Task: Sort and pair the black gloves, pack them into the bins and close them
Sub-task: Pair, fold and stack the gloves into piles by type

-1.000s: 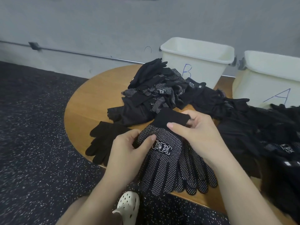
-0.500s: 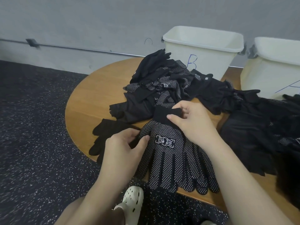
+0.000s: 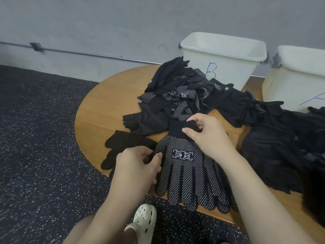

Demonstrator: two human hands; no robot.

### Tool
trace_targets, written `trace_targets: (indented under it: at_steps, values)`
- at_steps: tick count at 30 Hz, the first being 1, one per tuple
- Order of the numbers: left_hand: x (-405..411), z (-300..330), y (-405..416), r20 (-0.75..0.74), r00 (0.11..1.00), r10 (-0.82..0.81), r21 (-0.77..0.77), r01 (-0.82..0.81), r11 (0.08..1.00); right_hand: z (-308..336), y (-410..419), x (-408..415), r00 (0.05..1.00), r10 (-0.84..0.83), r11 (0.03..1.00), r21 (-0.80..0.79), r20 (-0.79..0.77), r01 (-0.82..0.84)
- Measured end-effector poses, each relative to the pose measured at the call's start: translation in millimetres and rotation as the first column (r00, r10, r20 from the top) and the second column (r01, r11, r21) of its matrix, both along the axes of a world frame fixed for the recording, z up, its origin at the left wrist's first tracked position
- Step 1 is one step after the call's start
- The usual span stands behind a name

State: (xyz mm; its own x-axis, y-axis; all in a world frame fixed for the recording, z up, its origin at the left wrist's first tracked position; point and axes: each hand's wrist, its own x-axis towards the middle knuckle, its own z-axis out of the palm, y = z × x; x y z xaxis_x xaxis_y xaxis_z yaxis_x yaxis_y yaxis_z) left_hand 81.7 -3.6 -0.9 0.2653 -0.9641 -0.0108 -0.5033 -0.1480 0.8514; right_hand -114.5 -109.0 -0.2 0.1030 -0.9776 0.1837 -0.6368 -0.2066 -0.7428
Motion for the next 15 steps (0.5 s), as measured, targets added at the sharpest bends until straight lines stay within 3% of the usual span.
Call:
trace_targets:
  at_steps: [9, 12, 15]
  values:
    - [1, 5, 3, -0.036, 0.999, 0.0, 0.012, 0.001, 1.0, 6, 9, -8, 0.999, -0.016, 0.998, -0.055, -0.034, 0.014]
    - [6, 8, 6, -0.002, 1.0, 0.025, -0.033, -0.025, 0.999, 8, 21, -6, 0.993, -0.04, 0.989, -0.149, -0.107, 0.024]
    - [21, 11, 6, -0.043, 0.992, 0.116, -0.096, -0.12, 0.988, 6, 40, -1, 0.974, 0.014, 0.969, -0.238, -0.224, -0.068]
